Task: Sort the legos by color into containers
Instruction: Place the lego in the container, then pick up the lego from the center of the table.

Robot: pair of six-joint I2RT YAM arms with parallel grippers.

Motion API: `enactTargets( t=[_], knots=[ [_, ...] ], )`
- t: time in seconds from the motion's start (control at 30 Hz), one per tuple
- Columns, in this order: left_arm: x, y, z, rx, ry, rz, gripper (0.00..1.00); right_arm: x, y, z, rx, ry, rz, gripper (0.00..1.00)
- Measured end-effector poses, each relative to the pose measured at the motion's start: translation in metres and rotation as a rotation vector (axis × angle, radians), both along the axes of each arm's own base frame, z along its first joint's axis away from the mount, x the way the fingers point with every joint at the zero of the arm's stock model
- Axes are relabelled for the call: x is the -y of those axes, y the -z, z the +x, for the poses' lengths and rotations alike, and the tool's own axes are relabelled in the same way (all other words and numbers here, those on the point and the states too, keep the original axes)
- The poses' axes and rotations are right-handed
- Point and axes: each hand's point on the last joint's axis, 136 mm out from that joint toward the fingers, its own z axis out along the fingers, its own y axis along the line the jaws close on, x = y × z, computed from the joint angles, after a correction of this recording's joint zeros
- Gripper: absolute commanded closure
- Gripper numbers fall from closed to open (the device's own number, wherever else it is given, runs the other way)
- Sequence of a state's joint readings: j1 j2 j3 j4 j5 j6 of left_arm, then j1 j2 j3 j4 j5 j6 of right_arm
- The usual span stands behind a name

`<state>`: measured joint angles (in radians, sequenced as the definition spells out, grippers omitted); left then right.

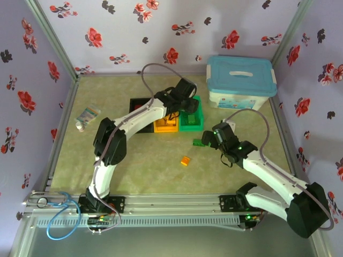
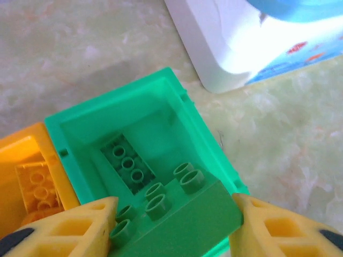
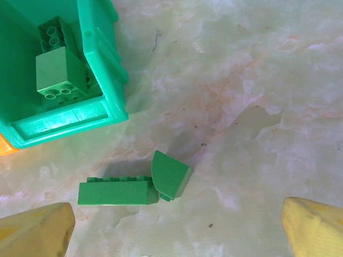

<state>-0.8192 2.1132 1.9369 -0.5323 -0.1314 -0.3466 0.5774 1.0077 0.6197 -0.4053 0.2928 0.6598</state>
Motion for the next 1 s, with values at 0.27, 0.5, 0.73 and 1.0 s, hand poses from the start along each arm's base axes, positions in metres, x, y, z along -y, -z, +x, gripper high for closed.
enactTargets(
  t=[0.27, 0.5, 0.73, 1.0],
  knots=[
    [0.001, -0.008, 0.017, 0.002, 0.005, 0.014, 0.33, 0.002, -0.005, -0.003, 0.010, 0.003, 0.010, 0.01],
    [-0.011, 0.020, -0.017, -0.047, 0.037, 0.069, 0.33, 0.004, 0.000, -0.006, -0.001, 0.002, 0.002, 0.01],
    [-0.039, 0.014, -0.048, -0.040, 0.024, 0.038, 0.32, -0.002, 0.016, -0.008, -0.062, -0.022, -0.001, 0.01],
    [-0.060, 0.005, -0.063, -0.001, -0.006, -0.010, 0.33, -0.009, 0.044, -0.011, -0.167, -0.053, -0.026, 0.06]
  ],
)
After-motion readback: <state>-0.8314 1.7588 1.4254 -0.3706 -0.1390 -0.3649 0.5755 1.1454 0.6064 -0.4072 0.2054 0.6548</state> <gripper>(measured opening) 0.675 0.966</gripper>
